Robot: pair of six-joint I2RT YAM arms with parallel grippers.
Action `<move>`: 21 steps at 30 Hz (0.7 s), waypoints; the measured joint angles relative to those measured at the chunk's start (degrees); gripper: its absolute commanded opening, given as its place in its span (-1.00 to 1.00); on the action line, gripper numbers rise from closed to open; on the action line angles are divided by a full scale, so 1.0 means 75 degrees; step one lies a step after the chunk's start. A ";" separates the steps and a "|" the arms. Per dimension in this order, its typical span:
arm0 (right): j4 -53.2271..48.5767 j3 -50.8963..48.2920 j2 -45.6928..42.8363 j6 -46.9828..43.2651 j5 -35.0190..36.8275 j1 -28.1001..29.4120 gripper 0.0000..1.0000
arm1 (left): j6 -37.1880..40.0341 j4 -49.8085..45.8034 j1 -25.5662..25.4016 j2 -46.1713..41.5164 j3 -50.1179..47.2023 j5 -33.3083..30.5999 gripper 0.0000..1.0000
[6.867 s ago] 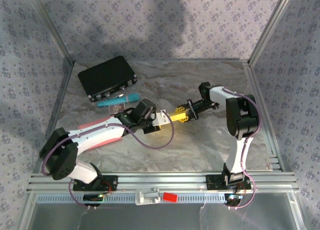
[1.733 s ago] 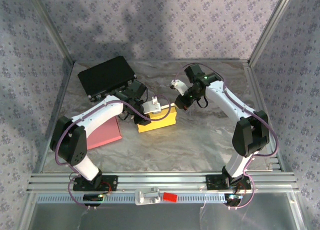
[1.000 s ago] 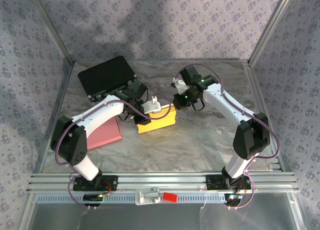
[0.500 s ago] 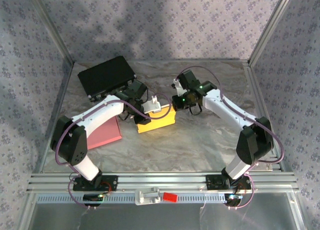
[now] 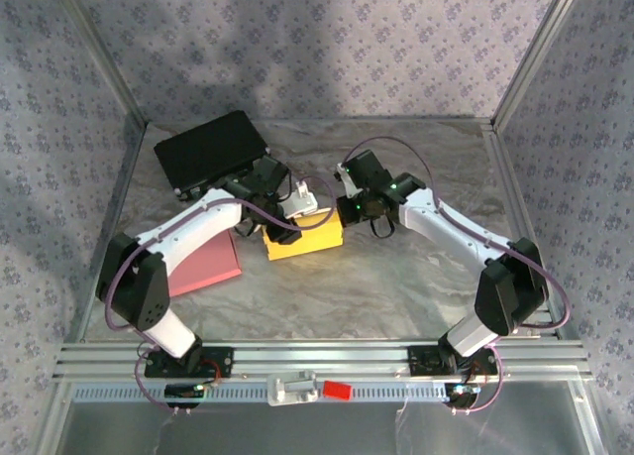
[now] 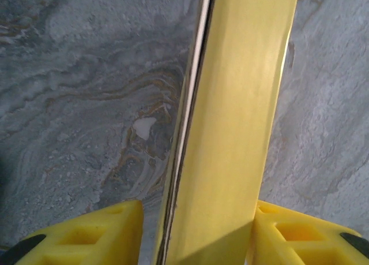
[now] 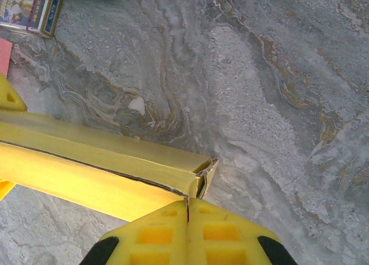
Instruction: Fold the paper box
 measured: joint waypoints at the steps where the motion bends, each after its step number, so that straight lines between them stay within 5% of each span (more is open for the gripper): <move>1: 0.0009 -0.0003 -0.0003 0.0020 0.0020 0.0015 -1.00 | -0.0079 0.0052 0.0000 -0.0073 -0.0035 0.0003 0.06; 16: 0.0050 -0.0023 -0.0015 0.0402 0.0592 0.0396 -1.00 | -0.1504 0.0481 0.0038 -0.1157 -0.0315 -0.0032 0.08; 21: 0.0047 -0.0023 -0.0015 0.0536 0.0673 0.0446 -1.00 | -0.2372 0.0455 0.0131 -0.1743 -0.0495 -0.0201 -0.10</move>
